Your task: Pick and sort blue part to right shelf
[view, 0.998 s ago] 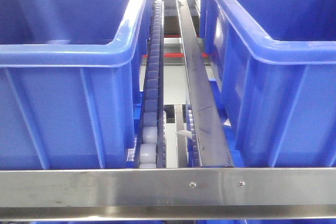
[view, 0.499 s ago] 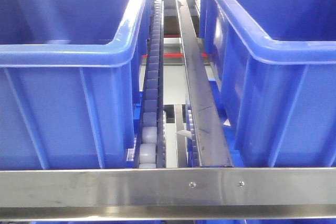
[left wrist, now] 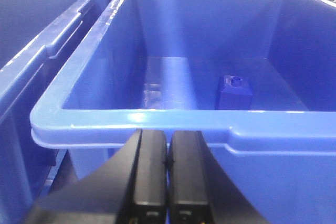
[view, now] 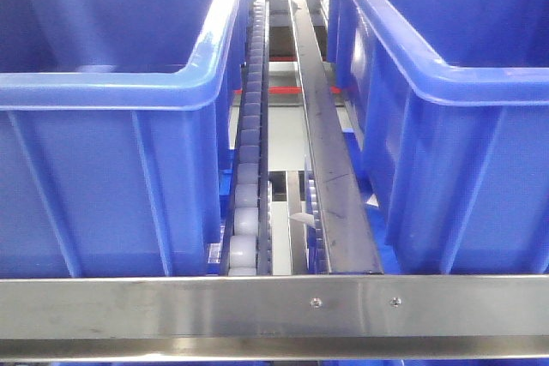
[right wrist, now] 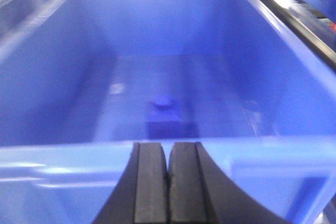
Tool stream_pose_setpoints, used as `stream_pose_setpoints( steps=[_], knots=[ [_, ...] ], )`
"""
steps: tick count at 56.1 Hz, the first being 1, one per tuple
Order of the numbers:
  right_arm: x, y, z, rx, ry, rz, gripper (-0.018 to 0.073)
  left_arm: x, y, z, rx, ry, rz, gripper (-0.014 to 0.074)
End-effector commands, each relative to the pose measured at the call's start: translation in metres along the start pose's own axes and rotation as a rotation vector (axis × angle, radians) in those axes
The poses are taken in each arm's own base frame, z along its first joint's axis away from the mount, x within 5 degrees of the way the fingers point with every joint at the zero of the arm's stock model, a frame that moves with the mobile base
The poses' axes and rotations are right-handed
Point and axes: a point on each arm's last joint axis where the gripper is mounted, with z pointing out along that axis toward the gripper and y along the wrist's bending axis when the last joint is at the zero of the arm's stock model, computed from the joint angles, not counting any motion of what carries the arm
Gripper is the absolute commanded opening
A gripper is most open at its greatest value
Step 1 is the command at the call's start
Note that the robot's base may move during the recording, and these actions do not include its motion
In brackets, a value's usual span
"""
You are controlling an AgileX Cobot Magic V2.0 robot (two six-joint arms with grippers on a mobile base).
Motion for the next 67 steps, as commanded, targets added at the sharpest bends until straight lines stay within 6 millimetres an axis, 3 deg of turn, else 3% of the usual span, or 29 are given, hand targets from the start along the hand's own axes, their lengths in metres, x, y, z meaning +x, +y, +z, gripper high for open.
stream_pose_setpoints(
  steps=[1, 9, 67],
  knots=[
    [-0.011, 0.001, -0.001, -0.017, -0.198, -0.024, 0.0059, 0.001, 0.0, -0.001, 0.005, -0.084, -0.009, 0.0125],
    [0.0, 0.0, 0.001, -0.022, -0.202, -0.016, 0.0059, 0.001, 0.0, -0.001, 0.005, -0.084, -0.009, 0.0125],
    [-0.001, 0.001, 0.001, -0.025, -0.221, -0.017, 0.0059, 0.001, 0.0, -0.001, 0.005, -0.082, -0.009, 0.0125]
  ],
)
